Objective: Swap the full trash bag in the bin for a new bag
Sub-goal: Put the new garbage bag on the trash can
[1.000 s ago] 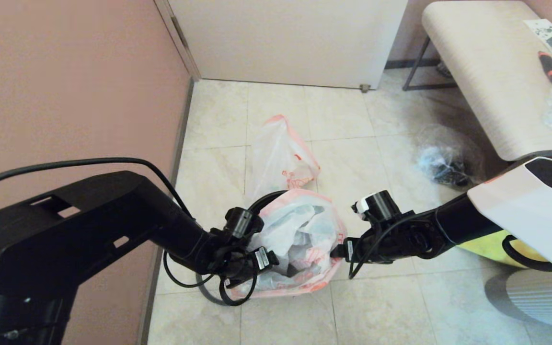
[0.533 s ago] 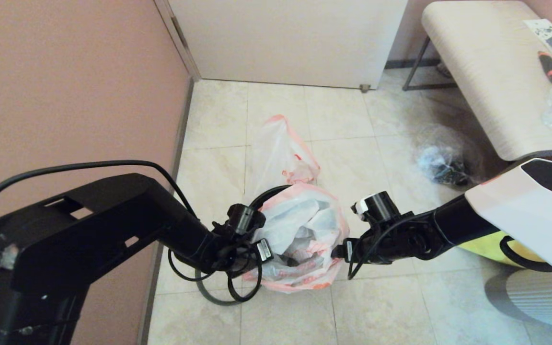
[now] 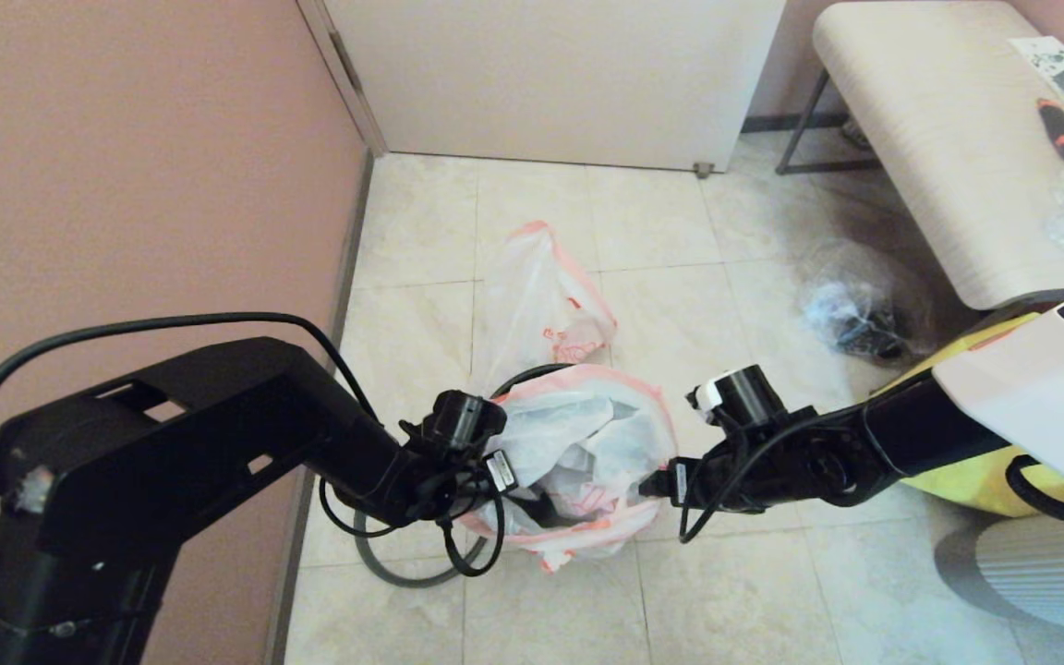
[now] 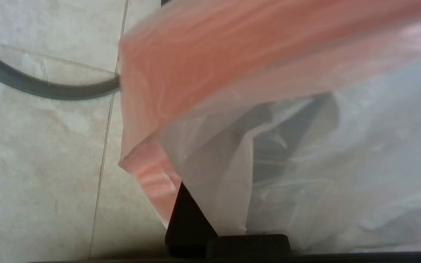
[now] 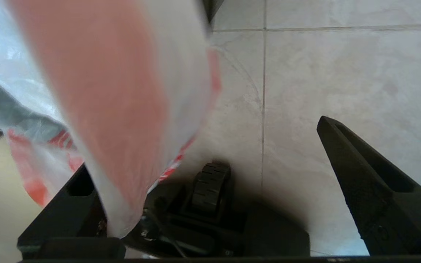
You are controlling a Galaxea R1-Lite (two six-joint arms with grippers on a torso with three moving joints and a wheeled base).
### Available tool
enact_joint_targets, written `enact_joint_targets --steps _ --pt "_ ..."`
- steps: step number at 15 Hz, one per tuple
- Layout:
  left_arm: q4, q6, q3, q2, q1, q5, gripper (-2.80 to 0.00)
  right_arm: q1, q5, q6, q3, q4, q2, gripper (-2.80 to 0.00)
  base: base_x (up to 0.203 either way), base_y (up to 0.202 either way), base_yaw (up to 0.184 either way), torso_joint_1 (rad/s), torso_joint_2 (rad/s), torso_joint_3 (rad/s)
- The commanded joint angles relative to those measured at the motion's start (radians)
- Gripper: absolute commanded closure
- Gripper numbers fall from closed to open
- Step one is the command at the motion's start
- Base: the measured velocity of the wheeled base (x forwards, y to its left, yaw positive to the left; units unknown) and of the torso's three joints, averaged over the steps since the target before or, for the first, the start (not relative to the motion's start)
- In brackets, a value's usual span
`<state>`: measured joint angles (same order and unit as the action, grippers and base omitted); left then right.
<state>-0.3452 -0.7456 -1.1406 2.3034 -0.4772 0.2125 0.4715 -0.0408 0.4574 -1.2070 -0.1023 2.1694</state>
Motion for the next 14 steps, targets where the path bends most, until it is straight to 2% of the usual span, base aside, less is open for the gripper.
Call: enact_joint_targets --steps 1,4,5,9,12,13,14 --pt "-0.009 -0.005 0.001 0.002 0.002 0.002 0.00 0.004 -0.009 0.004 0.079 -0.113 -0.050 -2.80 0.000 0.000 0.000 0.000 0.00 0.000" --pt "-0.012 -0.005 -0.005 0.008 0.007 0.015 0.00 0.030 -0.027 0.003 0.216 -0.323 -0.056 -2.80 0.000 0.000 0.000 0.000 0.00 0.000" --pt "-0.012 -0.005 -0.007 0.010 0.008 0.021 0.00 0.034 -0.056 0.003 0.247 -0.373 -0.057 -2.80 0.000 0.000 0.000 0.000 0.00 0.000" --pt "-0.012 -0.005 -0.008 0.011 0.006 0.022 0.00 0.019 -0.250 -0.002 0.304 -0.579 -0.004 -2.80 0.000 0.000 0.000 0.000 0.00 0.000" --pt "-0.012 -0.003 -0.011 0.015 0.007 0.022 0.00 0.003 -0.324 -0.005 0.290 -0.650 0.051 -2.80 0.000 0.000 0.000 0.000 0.00 0.000" --pt "-0.012 -0.003 -0.013 0.015 0.009 0.022 0.00 -0.004 -0.328 -0.022 0.285 -0.660 0.078 -2.80 0.000 0.000 0.000 0.000 0.00 0.000" --pt "-0.012 -0.003 -0.013 0.015 0.009 0.022 0.00 -0.016 -0.326 -0.079 0.283 -0.664 0.103 -2.80 0.000 0.000 0.000 0.000 0.00 0.000"
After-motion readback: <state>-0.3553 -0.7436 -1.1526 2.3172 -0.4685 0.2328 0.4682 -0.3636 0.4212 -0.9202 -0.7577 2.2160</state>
